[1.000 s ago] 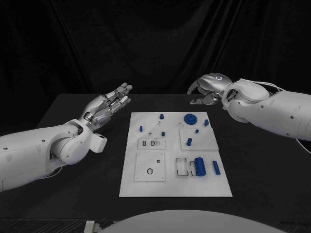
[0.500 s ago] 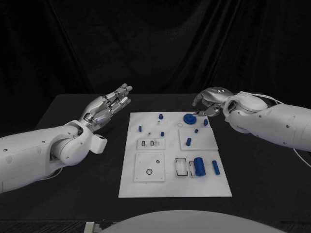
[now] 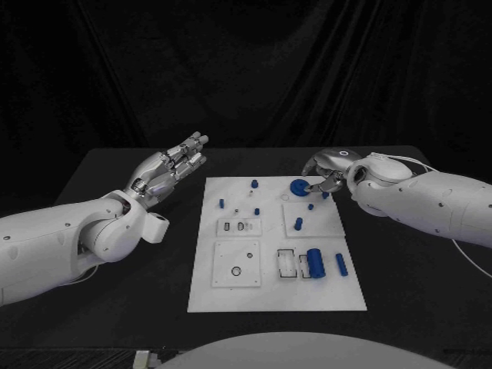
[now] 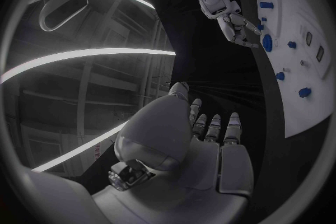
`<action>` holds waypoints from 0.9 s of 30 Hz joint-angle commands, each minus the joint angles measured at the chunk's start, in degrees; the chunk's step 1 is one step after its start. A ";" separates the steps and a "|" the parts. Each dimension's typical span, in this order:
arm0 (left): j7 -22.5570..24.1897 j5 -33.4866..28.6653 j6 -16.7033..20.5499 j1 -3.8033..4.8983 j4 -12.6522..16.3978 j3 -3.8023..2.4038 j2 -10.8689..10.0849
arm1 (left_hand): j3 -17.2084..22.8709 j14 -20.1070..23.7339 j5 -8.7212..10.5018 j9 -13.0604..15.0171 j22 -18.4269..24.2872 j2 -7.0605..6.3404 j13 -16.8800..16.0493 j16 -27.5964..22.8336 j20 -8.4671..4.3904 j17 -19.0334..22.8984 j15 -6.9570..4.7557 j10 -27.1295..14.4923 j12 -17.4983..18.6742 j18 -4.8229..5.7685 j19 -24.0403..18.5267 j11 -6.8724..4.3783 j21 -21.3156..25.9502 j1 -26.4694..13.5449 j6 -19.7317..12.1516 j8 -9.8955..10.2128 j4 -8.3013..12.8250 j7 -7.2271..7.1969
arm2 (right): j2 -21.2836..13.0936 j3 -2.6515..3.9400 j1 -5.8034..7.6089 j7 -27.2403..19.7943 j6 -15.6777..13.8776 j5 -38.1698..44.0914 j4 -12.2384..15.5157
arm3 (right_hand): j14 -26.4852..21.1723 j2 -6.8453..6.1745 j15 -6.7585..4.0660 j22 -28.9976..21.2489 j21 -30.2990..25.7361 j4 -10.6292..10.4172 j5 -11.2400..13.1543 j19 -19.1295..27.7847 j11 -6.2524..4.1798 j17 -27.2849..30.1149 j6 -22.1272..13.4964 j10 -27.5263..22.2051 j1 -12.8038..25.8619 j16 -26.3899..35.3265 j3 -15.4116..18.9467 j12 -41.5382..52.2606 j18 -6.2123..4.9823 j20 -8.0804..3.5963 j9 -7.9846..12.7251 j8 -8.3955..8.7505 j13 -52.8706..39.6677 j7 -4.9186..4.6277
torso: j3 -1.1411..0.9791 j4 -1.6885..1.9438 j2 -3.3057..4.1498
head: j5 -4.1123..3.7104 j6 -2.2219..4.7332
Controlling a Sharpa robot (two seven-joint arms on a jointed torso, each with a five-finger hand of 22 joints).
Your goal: Assemble the parts on the task board
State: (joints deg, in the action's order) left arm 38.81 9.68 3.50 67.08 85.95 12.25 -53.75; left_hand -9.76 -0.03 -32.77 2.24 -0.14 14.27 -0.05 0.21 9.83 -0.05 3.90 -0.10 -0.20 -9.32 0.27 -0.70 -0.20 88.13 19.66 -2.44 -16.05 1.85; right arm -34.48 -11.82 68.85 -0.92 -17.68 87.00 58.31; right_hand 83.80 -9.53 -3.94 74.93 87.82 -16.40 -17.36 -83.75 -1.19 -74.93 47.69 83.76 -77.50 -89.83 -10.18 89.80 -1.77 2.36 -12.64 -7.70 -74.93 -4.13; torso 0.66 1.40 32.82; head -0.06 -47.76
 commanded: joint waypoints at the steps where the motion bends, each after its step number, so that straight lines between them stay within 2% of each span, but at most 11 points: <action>1: 1.78 -0.01 -0.62 -0.07 0.12 -0.05 0.13 | 0.41 0.03 -0.21 0.06 -0.08 -0.08 0.05 -0.21 0.45 0.05 0.37 0.10 0.20 -0.67 0.00 0.41 -0.06 0.53 0.27 -0.21 0.05 0.11 | 0.33 0.03 -0.24 1.29 1.03 -0.11 -0.53 | 6.20 0.00 -0.05 13.53 0.22 0.16 -3.11 -4.47 0.36 -15.07 0.49 6.24 -0.89 -0.17 -0.61 0.20 1.05 0.12 0.17 0.33 -15.07 0.04 | 0.02 0.02 0.03 | -0.09 -0.03; 6: 1.77 -0.01 -0.68 -0.08 0.10 -0.05 0.16 | 0.41 0.03 -0.21 0.06 -0.08 -0.08 0.05 -0.21 0.45 0.05 0.37 0.10 0.20 -0.67 0.00 0.41 -0.06 0.53 0.27 -0.21 0.05 0.11 | 0.97 0.03 -0.38 1.48 1.36 -0.11 -1.40 | 6.20 0.02 -0.05 13.54 0.22 0.18 -3.33 -4.47 0.37 -15.07 0.50 6.24 -0.94 -0.17 -0.65 0.20 1.05 0.13 0.20 0.36 -15.07 0.02 | 0.04 0.01 0.07 | -0.15 -0.12; 15: 1.71 -0.01 -0.80 -0.10 0.05 -0.05 0.25 | 0.41 0.03 -0.21 0.06 -0.08 -0.08 0.05 -0.21 0.45 0.05 0.37 0.10 0.20 -0.67 0.00 0.41 -0.06 0.53 0.27 -0.21 0.05 0.11 | 2.51 0.04 -0.65 1.47 1.69 -0.11 -3.36 | 6.20 0.10 0.12 13.55 0.19 0.12 -1.24 -4.45 0.59 -15.07 0.51 6.24 -0.77 -0.17 -0.55 0.20 1.05 0.26 0.36 0.55 -15.07 -0.22 | 0.04 -0.03 -0.03 | -0.14 -0.37; 19: 1.72 -0.01 -0.84 -0.11 0.01 -0.05 0.26 | 0.41 0.03 -0.21 0.06 -0.08 -0.08 0.05 -0.21 0.45 0.05 0.37 0.10 0.20 -0.67 0.00 0.41 -0.06 0.53 0.27 -0.21 0.05 0.11 | 3.01 0.04 -0.79 1.50 1.81 -0.11 -3.99 | 6.20 0.06 0.20 13.60 0.23 0.04 1.01 -4.50 0.65 -15.07 0.52 6.24 -0.54 -0.17 -0.30 0.20 1.06 0.35 0.47 0.68 -15.07 -0.30 | 0.04 -0.01 -0.02 | -0.18 -0.55; 23: 1.72 -0.01 -0.93 -0.14 -0.04 -0.05 0.30 | 0.41 0.03 -0.21 0.06 -0.08 -0.08 0.05 -0.21 0.45 0.05 0.37 0.10 0.20 -0.67 0.00 0.41 -0.06 0.53 0.27 -0.21 0.05 0.11 | 3.64 0.04 -1.07 1.48 1.99 -0.11 -4.75 | 6.20 -0.15 0.31 13.65 0.23 -0.13 5.91 -4.52 0.79 -15.07 0.51 6.24 0.11 -0.17 0.32 0.20 1.07 0.47 0.62 0.87 -15.07 -0.45 | 0.04 -0.03 -0.05 | -0.17 -0.73; 27: 1.71 -0.01 -1.00 -0.16 -0.06 -0.05 0.33 | 0.43 0.03 -0.22 0.04 -0.09 -0.13 0.05 -0.21 0.57 0.05 0.52 0.10 0.20 -0.67 0.01 0.46 -0.07 0.56 0.17 -0.19 0.07 0.12 | 4.21 0.04 -1.32 1.39 2.04 -0.11 -5.33 | 6.20 -0.13 0.33 13.66 0.24 -0.15 6.23 -4.53 0.82 -15.07 0.54 6.24 0.17 -0.17 0.35 0.20 1.07 0.48 0.62 0.87 -15.07 -0.49 | 0.04 -0.03 -0.06 | -0.08 -0.85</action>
State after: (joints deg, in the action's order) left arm 38.81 9.68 3.18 67.00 85.82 12.26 -53.54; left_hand -9.76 -0.02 -32.77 2.24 -0.14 14.27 -0.08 0.21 9.83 -0.08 3.89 -0.10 -0.20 -9.32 0.27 -0.70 -0.20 88.13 19.66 -2.44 -16.04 1.85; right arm -30.32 -11.81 67.69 -0.51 -16.21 86.84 53.11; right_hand 83.80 -9.64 -3.94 74.91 87.82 -16.52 -11.40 -83.95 -0.81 -74.92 48.09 84.13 -77.78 -89.83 -10.04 89.80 -1.79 2.57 -12.07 -7.03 -74.92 -4.53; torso 0.70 1.37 32.78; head -0.21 -48.53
